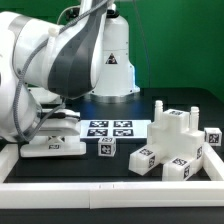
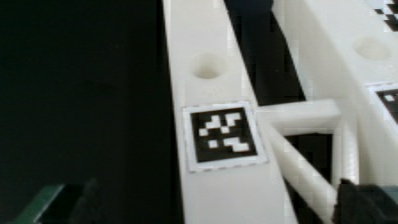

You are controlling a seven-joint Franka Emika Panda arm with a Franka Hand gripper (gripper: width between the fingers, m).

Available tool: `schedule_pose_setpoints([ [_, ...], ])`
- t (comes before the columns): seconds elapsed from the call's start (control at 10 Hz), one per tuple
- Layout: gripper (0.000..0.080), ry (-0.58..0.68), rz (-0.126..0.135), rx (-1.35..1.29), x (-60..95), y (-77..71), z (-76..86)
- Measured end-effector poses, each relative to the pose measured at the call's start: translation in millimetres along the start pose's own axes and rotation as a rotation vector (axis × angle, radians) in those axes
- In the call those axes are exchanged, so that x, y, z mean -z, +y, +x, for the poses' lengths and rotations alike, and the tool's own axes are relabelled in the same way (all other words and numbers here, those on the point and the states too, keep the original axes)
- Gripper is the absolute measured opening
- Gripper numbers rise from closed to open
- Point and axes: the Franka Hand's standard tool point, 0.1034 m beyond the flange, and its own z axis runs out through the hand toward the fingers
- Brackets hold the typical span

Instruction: Assemble chair

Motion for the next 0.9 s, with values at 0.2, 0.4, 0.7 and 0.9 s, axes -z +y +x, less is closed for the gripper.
schedule_pose_setpoints([
  [0.2, 0.0649, -0.057, 0.014, -0.010, -2.0, 2.8, -2.1],
  [0.4, 0.0649, -0.092, 0.024, -0.015, -2.0, 2.7, -5.6],
  [0.7, 0.0649, -0.096, 0.026, -0.017, 0.9, 4.5, -5.9],
  [0.9, 0.0649, -0.096, 0.026, -0.017, 0.8, 4.7, -5.6],
])
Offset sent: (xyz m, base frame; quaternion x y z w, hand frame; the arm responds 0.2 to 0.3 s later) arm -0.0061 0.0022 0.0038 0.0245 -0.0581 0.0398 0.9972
